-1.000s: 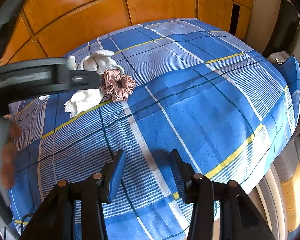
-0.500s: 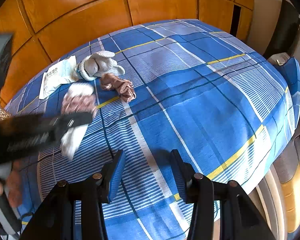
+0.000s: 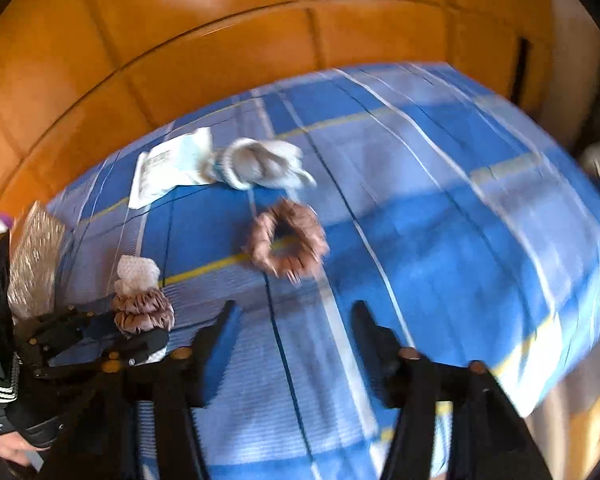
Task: Organize soft objects
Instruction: 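Grasp the brown satin scrunchie with the right tool while the left tool holds its scrunchie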
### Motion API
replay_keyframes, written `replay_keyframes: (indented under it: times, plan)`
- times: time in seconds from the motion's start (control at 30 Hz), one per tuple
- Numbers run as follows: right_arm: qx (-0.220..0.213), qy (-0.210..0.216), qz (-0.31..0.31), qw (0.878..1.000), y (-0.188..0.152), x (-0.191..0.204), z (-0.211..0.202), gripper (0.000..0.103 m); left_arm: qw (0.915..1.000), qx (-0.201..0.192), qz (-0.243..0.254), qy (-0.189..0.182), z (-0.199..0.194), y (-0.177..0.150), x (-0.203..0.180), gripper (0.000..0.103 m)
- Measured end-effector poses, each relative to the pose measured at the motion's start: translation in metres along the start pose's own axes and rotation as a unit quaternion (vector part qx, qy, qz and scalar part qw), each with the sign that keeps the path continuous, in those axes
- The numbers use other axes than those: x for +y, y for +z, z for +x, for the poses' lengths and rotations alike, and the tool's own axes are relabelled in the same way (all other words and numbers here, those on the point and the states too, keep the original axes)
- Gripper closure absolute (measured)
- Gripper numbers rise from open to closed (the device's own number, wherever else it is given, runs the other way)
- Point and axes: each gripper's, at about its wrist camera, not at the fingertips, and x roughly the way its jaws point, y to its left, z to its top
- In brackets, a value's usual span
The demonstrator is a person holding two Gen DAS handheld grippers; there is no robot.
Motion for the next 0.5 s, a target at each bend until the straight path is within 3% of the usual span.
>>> replay_keyframes:
  times: [0.2,0.43,0.5]
  plan:
    - [0.048,-0.025,-0.111,0.992,0.04,0.021,0.045,0.039,1.0,-0.007,-0.003,0.003,0.0,-0.002,-0.001,0.063]
    - [0.084,-0.026,-0.141,0.986,0.052,0.026,0.08,0.04,0.9999,-0.009,-0.011,-0.001,-0.002,-0.003,0.0,0.064]
    - [0.078,-0.008,-0.135,0.988,0.051,0.026,0.079,0.069,0.9998,-0.009,-0.017,-0.004,-0.003,-0.002,0.002,0.066]
